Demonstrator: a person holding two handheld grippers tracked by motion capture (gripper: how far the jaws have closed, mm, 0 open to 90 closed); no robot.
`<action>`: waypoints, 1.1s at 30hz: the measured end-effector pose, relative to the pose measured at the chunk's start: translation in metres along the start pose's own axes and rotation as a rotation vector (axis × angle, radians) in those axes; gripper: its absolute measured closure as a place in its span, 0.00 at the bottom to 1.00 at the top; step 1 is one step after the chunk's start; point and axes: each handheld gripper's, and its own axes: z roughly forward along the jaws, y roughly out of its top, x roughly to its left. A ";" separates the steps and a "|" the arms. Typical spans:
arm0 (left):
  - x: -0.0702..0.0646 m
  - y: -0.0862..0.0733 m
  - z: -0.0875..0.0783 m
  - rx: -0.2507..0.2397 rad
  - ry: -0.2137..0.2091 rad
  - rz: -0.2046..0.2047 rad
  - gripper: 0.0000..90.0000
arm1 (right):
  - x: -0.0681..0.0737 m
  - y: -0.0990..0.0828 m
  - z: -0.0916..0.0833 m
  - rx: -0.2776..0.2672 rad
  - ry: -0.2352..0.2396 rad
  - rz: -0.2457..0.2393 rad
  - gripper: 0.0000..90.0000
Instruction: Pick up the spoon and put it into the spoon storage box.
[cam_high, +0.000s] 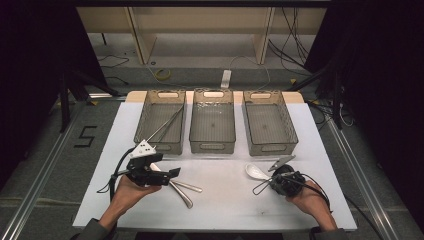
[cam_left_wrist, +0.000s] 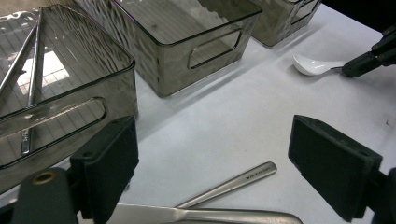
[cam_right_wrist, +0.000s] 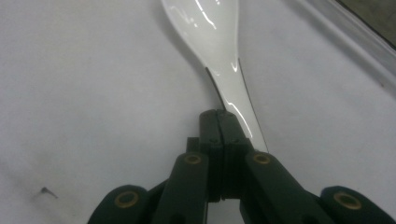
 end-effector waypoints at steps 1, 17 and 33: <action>0.000 0.000 0.000 0.000 0.001 -0.003 0.17 | -0.002 0.000 0.000 -0.002 0.004 0.005 1.00; 0.000 0.000 -0.002 -0.026 0.001 -0.009 0.17 | -0.014 0.025 -0.002 -0.009 0.067 0.003 0.47; 0.001 0.000 -0.003 -0.024 0.000 -0.010 0.17 | -0.015 0.029 0.011 0.077 0.086 -0.060 0.76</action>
